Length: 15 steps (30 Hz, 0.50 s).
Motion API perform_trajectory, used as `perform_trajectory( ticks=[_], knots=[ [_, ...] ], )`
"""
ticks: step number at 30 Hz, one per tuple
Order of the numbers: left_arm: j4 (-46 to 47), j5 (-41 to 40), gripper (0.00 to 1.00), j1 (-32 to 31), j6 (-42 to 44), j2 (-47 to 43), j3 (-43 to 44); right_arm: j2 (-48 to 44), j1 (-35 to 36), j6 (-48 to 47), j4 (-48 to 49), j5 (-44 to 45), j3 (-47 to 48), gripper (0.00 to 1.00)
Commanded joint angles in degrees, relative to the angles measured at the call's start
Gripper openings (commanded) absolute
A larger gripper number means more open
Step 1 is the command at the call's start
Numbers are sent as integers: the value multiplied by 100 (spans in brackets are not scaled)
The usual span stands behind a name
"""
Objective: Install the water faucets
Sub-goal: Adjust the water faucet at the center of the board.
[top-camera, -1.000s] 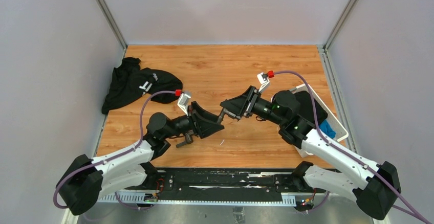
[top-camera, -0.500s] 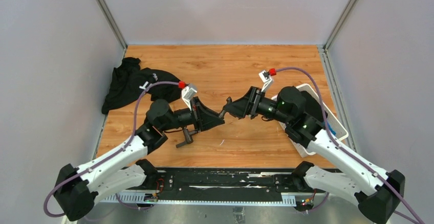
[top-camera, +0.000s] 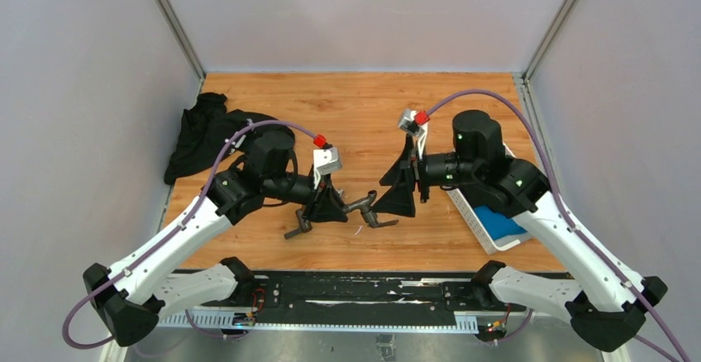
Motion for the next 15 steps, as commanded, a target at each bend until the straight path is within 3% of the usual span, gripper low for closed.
perform_trajectory(
  ticks=[1,10,15],
  knots=[
    [-764,332,0,20,530,-48,341,246,7,-683,-642,-635,-65,86],
    [-751,342,0,25,481,-10,395,305,368,387,1079,-587,-1014,86],
    [-743,291,0,25,471,-25,384,285,554,857,1829,-379,-1397,75]
  ],
)
